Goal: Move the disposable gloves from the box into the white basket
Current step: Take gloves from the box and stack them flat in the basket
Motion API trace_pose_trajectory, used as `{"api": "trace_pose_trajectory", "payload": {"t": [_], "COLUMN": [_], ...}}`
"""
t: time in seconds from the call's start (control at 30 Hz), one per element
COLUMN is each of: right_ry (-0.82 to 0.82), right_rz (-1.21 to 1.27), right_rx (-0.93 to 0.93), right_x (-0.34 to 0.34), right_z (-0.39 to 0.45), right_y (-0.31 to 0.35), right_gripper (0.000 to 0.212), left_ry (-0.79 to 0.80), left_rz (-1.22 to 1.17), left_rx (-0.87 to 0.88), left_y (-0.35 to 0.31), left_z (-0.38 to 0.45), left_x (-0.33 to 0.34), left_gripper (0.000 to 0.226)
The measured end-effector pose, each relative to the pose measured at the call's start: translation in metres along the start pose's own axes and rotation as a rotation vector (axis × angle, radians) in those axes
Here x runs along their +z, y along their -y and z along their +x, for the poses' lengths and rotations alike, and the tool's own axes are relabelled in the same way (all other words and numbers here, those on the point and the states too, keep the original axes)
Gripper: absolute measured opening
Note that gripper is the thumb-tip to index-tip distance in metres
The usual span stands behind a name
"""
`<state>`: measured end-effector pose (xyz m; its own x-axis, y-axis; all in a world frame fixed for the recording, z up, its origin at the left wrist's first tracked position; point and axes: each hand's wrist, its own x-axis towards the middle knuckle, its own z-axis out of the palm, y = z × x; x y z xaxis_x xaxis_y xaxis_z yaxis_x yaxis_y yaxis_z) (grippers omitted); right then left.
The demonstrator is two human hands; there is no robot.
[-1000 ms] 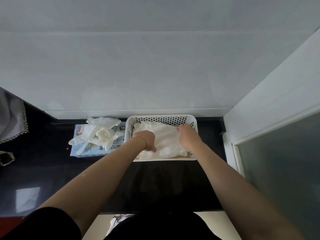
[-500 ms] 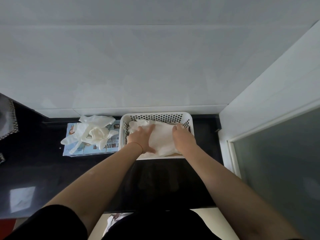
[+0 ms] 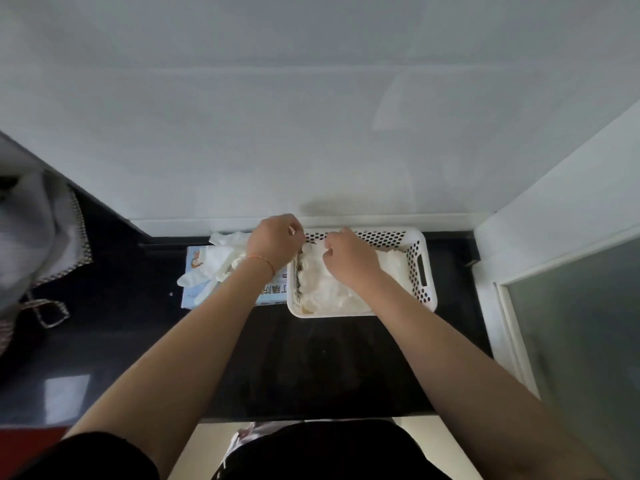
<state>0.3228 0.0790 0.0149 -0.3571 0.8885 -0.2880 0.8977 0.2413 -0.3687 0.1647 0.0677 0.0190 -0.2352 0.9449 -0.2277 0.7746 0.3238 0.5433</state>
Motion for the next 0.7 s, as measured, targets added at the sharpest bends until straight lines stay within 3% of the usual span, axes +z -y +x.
{"api": "trace_pose_trajectory", "payload": {"t": [0.07, 0.17, 0.3, 0.37, 0.5, 0.7], "right_ry": [0.009, 0.028, 0.067, 0.127, 0.136, -0.050], "right_rz": [0.134, 0.243, 0.264, 0.205, 0.119, 0.141], "right_rx": [-0.025, -0.030, -0.024, -0.008, 0.039, 0.095], "right_x": [0.010, 0.028, 0.050, 0.062, 0.073, 0.060], "right_z": [0.001, 0.001, 0.010, 0.017, 0.022, 0.021], "right_y": [0.027, 0.056, 0.082, 0.089, 0.097, 0.110], "right_gripper": [0.018, 0.018, 0.054, 0.060, 0.029, 0.024], "left_ry": [-0.077, 0.003, 0.085, 0.147, 0.132, -0.045], "left_rz": [0.075, 0.113, 0.168, 0.163, 0.099, -0.045], "left_rx": [-0.027, -0.090, -0.147, -0.171, -0.203, -0.140], "left_y": [0.026, 0.065, 0.105, 0.123, 0.145, 0.144], "left_z": [-0.003, -0.007, -0.017, -0.019, -0.021, -0.014], "left_x": [-0.018, -0.032, -0.043, -0.047, -0.049, -0.078], "left_gripper": [0.018, 0.026, 0.056, 0.064, 0.040, 0.016]}}
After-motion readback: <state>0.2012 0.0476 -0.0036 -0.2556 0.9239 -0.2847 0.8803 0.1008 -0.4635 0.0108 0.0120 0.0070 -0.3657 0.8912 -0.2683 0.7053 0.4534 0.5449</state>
